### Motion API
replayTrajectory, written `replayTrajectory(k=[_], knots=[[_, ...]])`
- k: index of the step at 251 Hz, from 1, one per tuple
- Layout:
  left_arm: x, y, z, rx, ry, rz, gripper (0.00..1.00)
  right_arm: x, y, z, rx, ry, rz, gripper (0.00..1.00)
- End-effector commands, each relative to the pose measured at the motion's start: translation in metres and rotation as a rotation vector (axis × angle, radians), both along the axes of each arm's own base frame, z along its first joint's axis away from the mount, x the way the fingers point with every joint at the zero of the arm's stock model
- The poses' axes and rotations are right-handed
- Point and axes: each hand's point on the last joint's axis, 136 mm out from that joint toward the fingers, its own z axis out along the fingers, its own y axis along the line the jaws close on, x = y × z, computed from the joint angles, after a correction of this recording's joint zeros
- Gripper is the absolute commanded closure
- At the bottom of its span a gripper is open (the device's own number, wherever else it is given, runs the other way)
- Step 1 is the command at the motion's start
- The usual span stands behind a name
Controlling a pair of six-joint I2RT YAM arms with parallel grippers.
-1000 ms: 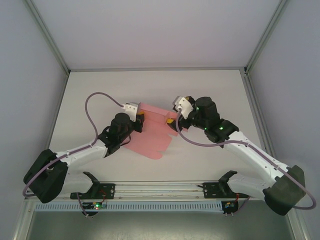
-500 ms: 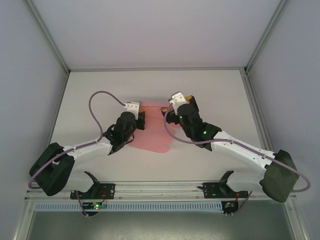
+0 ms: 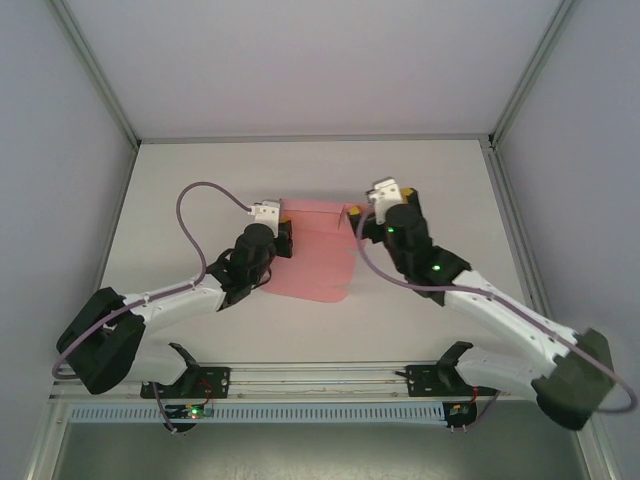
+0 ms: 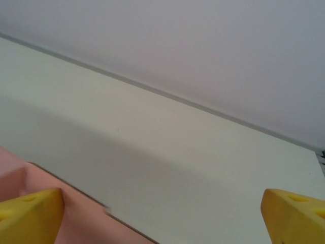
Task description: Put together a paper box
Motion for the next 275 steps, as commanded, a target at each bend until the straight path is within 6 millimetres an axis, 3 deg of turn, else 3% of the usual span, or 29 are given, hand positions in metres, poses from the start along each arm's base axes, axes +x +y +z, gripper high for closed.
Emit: replayTrajectory(k=[1, 18, 45, 66, 94, 121, 155, 183, 214, 232, 275], knots=[[-0.005, 0.018, -0.002, 0.011, 0.027, 0.013, 1.0, -0.012, -0.028, 0.006, 0.077, -0.009, 0.006, 0.02], [-0.006, 0.023, 0.001, -0.027, 0.037, 0.003, 1.0, -0.017, -0.052, 0.014, 0.119, -0.03, -0.061, 0.02], [-0.004, 0.036, 0.003, -0.086, 0.079, 0.04, 1.0, -0.029, -0.058, 0.022, 0.166, -0.034, -0.039, 0.02], [-0.004, 0.041, 0.007, -0.13, 0.077, 0.054, 1.0, -0.04, -0.041, 0.022, 0.227, -0.01, 0.073, 0.02], [-0.002, 0.055, 0.015, -0.197, 0.064, 0.141, 1.0, -0.055, -0.003, 0.003, 0.364, 0.141, 0.251, 0.02], [-0.002, 0.059, 0.027, -0.282, 0.038, 0.164, 1.0, -0.047, 0.011, -0.016, 0.539, 0.21, 0.249, 0.02], [-0.009, 0.052, 0.044, -0.349, 0.008, 0.108, 1.0, -0.033, 0.028, -0.01, 0.704, 0.209, 0.288, 0.02], [-0.013, 0.049, 0.05, -0.363, -0.002, 0.081, 1.0, -0.028, 0.043, -0.001, 0.71, 0.224, 0.347, 0.02], [-0.015, 0.049, 0.048, -0.349, 0.002, 0.073, 1.0, -0.023, 0.046, 0.009, 0.685, 0.204, 0.364, 0.02], [-0.015, 0.053, 0.045, -0.327, 0.01, 0.088, 1.0, -0.028, 0.05, 0.014, 0.646, 0.205, 0.405, 0.02], [-0.017, 0.056, 0.047, -0.314, 0.009, 0.098, 1.0, -0.047, 0.044, 0.006, 0.533, 0.216, 0.437, 0.02]])
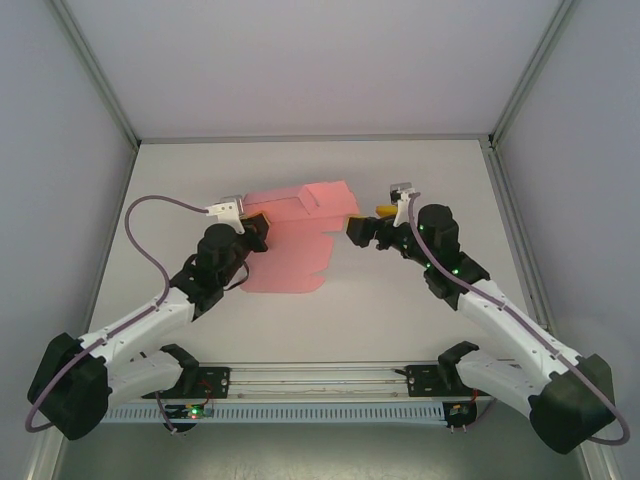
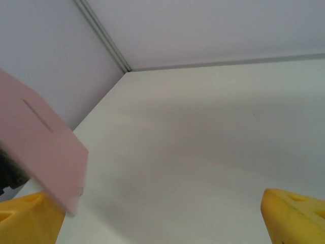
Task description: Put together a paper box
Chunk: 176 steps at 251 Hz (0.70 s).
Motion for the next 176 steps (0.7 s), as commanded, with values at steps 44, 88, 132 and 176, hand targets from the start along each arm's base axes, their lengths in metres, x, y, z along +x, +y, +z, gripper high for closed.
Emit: replayTrajectory(k=[44, 88, 132, 176], knots=[[-0.004, -0.001, 0.014, -0.01, -0.029, -0.036, 1.0, -0.018, 0.003, 0.001, -0.056, -0.043, 0.086, 0.02], [-0.009, -0.007, 0.019, -0.002, -0.036, -0.08, 1.0, -0.01, -0.004, -0.009, -0.136, -0.044, 0.042, 0.02], [-0.011, -0.008, 0.018, -0.008, -0.027, -0.092, 1.0, -0.012, 0.005, -0.006, -0.129, -0.051, 0.093, 0.02], [-0.002, 0.003, 0.011, 0.01, 0.0, -0.009, 1.0, -0.032, 0.044, 0.003, -0.113, -0.075, 0.216, 0.02]])
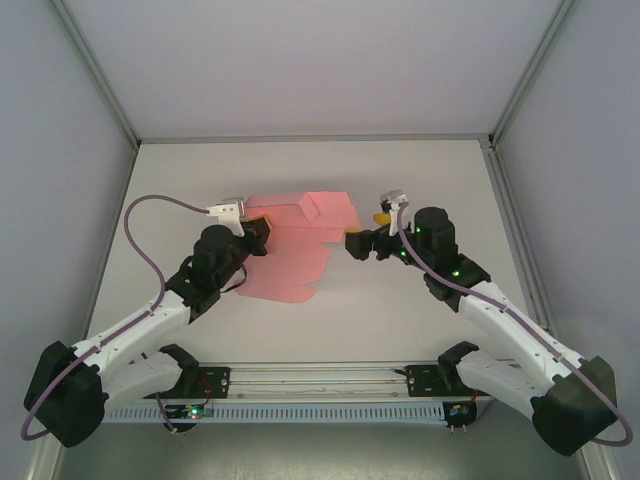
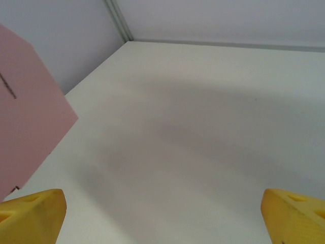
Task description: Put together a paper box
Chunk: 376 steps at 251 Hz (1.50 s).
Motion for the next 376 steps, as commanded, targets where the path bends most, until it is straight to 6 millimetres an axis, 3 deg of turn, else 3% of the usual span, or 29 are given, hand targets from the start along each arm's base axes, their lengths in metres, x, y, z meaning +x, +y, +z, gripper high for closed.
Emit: replayTrajectory(k=[1, 22, 66, 99, 155, 217, 241, 287, 376], knots=[[0.009, 0.009, 0.01, 0.001, -0.012, 0.058, 1.0, -0.014, 0.031, 0.024, 0.019, -0.063, 0.111, 0.02], [0.01, 0.006, 0.01, 0.001, -0.017, 0.043, 1.0, -0.008, 0.034, 0.023, -0.013, -0.066, 0.041, 0.02], [0.004, -0.007, 0.014, 0.005, -0.058, -0.047, 1.0, 0.028, 0.009, 0.025, -0.024, -0.059, -0.237, 0.02], [-0.003, -0.011, 0.02, -0.002, -0.092, -0.087, 1.0, 0.038, 0.003, 0.026, -0.012, -0.066, -0.312, 0.02], [-0.001, 0.0, 0.018, 0.036, -0.113, -0.033, 1.0, 0.03, 0.007, 0.015, -0.084, -0.082, -0.234, 0.02], [-0.004, -0.007, 0.023, 0.043, -0.142, -0.083, 1.0, 0.017, -0.015, 0.007, -0.125, -0.071, -0.154, 0.02], [-0.007, -0.013, 0.025, 0.054, -0.154, -0.126, 1.0, 0.011, -0.006, 0.01, -0.119, -0.079, -0.085, 0.02], [-0.001, -0.008, 0.023, 0.057, -0.131, -0.082, 1.0, 0.003, 0.019, 0.019, -0.12, -0.098, 0.013, 0.02], [0.0, -0.015, 0.013, 0.041, -0.102, -0.109, 1.0, 0.025, 0.026, 0.041, -0.066, -0.188, -0.194, 0.02]])
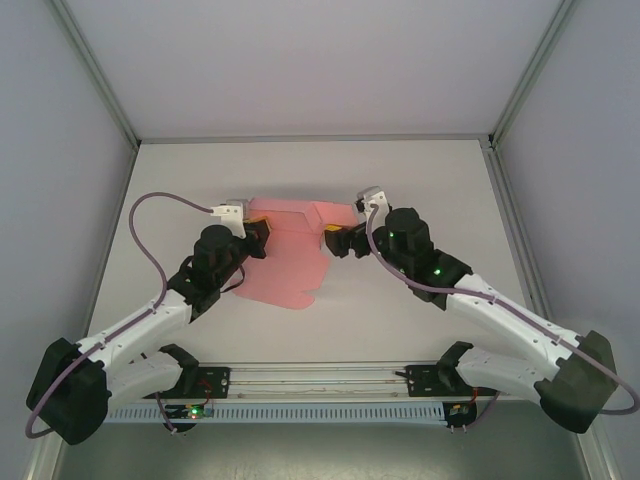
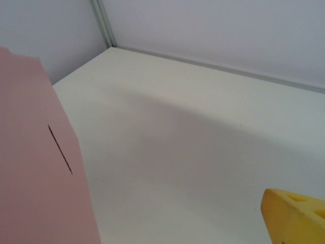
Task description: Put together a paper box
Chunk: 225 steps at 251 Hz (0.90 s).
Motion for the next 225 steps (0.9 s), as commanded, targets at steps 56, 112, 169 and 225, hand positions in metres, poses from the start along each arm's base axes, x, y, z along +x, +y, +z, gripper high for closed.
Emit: replayTrajectory(k=[56, 112, 169, 225], knots=[[-0.003, -0.009, 0.031, -0.114, -0.065, -0.026, 1.0, 0.017, 0.018, -0.005, -0.03, -0.046, -0.096, 0.02], [-0.004, -0.005, 0.036, -0.159, -0.052, 0.002, 1.0, 0.028, 0.012, -0.025, -0.111, -0.057, -0.23, 0.02], [-0.003, 0.0, 0.033, -0.158, -0.035, 0.034, 1.0, 0.034, -0.004, -0.022, -0.238, -0.148, -0.451, 0.02], [-0.003, 0.021, 0.015, -0.073, 0.005, 0.13, 1.0, 0.02, -0.022, -0.01, -0.171, -0.147, -0.428, 0.02]])
